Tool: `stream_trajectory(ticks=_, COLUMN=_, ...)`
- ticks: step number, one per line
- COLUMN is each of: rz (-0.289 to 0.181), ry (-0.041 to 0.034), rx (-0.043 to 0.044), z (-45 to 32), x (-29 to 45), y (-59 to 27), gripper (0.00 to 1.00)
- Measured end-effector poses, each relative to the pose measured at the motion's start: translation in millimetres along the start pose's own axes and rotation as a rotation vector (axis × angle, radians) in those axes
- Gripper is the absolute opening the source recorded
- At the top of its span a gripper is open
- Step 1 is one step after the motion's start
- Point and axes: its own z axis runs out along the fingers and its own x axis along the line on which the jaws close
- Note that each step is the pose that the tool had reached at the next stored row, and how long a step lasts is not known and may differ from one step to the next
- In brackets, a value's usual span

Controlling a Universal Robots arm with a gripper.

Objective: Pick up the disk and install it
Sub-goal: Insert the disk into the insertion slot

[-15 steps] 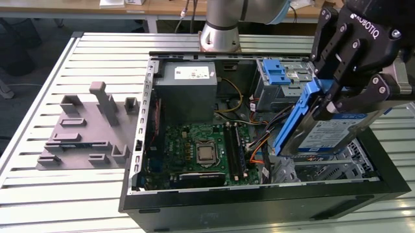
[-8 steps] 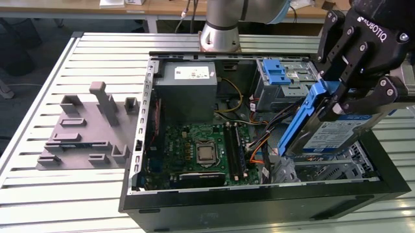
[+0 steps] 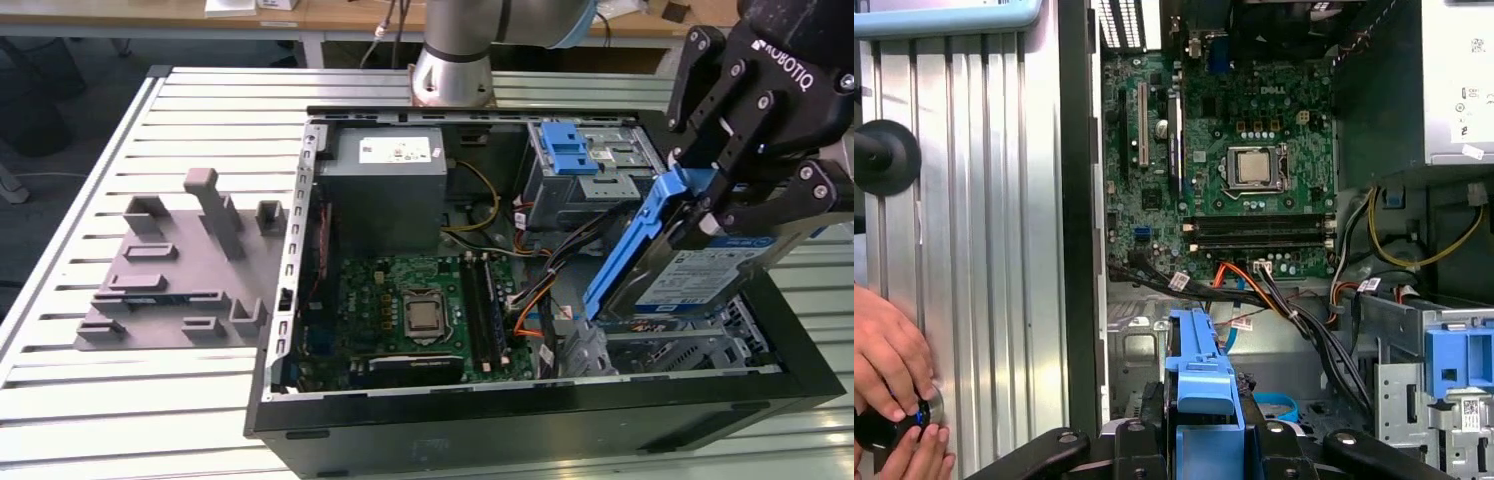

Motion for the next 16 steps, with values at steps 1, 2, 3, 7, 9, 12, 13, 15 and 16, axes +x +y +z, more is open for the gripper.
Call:
stream_trajectory(ticks=1, rz=0.000, ry=-0.0001, rx=0.0000, z=0.5, x=-0.5, y=-1.3, gripper=0.36)
stream_trajectory(ticks=2, rz=-0.002, ry=-0.0002, rx=0.0000, z=1.0, x=-0.7, y=-2.1, gripper=0.36)
stream_trajectory(ticks=3, rz=-0.005, ry=-0.0002, rx=-0.0001, z=1.5, x=-0.8, y=-2.8, gripper=0.36)
stream_trajectory(ticks=7, rz=-0.008, ry=0.0002, rx=-0.0002, z=3.3, x=-1.3, y=-5.8, gripper=0.36)
stream_trajectory(ticks=9, rz=-0.008, ry=0.0000, rx=-0.0002, z=4.5, x=-1.4, y=-7.0, gripper=0.36)
stream_trajectory(ticks=12, rz=-0.008, ry=0.0001, rx=-0.0002, z=6.1, x=-1.8, y=-9.8, gripper=0.36)
stream_trajectory(ticks=13, rz=-0.008, ry=0.0001, rx=-0.0002, z=6.8, x=-1.9, y=-10.7, gripper=0.36)
stream_trajectory(ticks=15, rz=-0.008, ry=0.0001, rx=-0.0002, z=7.7, x=-2.2, y=-12.2, gripper=0.36)
stream_trajectory(ticks=16, rz=-0.008, ry=0.0001, rx=-0.0002, z=8.2, x=-2.4, y=-13.1, gripper=0.36)
